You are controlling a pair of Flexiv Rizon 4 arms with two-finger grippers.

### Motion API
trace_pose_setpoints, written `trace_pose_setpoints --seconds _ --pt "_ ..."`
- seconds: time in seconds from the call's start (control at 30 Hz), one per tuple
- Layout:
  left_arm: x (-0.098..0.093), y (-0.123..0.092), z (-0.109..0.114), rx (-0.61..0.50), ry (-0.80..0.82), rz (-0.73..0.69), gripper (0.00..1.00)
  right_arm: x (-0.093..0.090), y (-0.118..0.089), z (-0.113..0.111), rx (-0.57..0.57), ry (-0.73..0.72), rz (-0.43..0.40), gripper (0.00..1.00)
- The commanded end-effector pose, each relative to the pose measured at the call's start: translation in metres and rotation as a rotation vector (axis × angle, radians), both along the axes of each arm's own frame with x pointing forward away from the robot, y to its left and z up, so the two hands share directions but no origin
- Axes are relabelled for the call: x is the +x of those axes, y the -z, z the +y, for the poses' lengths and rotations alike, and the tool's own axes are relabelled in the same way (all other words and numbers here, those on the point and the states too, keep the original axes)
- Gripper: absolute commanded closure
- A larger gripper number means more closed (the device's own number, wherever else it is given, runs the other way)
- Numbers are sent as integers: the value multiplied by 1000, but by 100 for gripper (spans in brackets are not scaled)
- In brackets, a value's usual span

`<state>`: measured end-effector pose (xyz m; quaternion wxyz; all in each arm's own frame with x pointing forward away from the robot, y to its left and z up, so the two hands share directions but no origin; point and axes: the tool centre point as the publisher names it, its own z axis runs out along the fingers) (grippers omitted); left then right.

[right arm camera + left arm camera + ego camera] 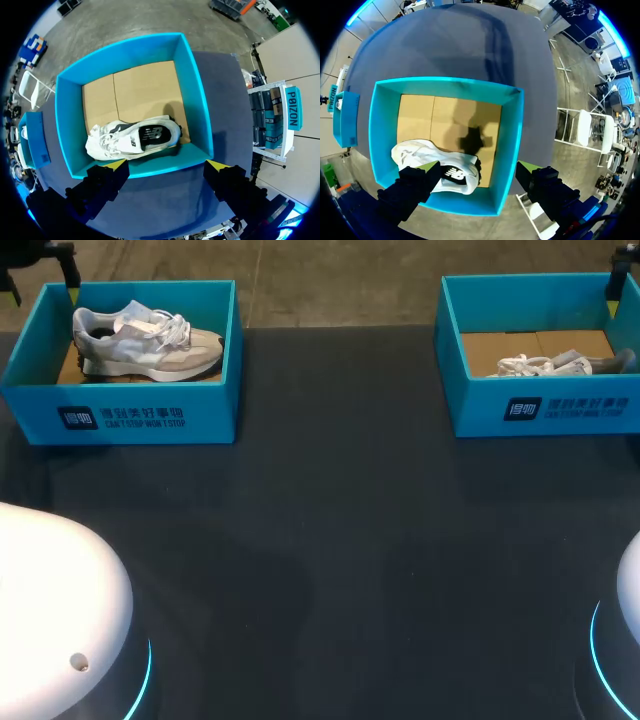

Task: Take the shoe out of the shoebox, open the shoe tongue, remove and reinsert the insole, then place the shoe into the shoebox

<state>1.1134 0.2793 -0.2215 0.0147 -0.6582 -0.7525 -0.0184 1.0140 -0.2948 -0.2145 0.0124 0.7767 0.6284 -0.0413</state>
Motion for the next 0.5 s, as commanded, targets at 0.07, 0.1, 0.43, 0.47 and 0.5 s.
trace_pose_setpoints --seconds 0.07,0.1,0.43,0.47,0.5 --pt "20 14 1 -7 69 -29 0 -1 0 0 -1 1 -1 0" --pt "25 19 2 6 65 -23 0 -1 0 0 -1 1 -1 0" --pt "59 64 12 18 28 -10 0 -1 0 0 -1 1 -1 0" --pt "59 65 12 9 32 -26 0 -1 0 0 -1 1 -1 0" --pt "63 68 12 4 31 -24 0 -1 0 0 -1 1 -1 0"
